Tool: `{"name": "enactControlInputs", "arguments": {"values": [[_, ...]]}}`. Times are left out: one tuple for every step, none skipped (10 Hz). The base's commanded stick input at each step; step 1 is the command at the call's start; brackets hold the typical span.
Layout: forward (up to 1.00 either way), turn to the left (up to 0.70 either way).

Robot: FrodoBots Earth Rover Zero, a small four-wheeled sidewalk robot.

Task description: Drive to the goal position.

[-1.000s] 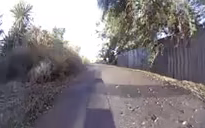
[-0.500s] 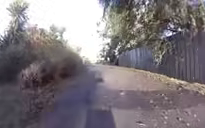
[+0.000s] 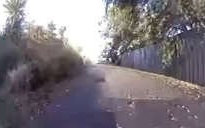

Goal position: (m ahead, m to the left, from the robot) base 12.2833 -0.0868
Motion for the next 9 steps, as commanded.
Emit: {"name": "enactControlInputs", "arguments": {"values": [[1.0, 0.0], [1.0, 0.0], [1.0, 0.0], [1.0, 0.0], [1.0, -0.4], [1.0, -0.4], [1.0, -0.4], [1.0, -0.28], [1.0, -0.14]]}}
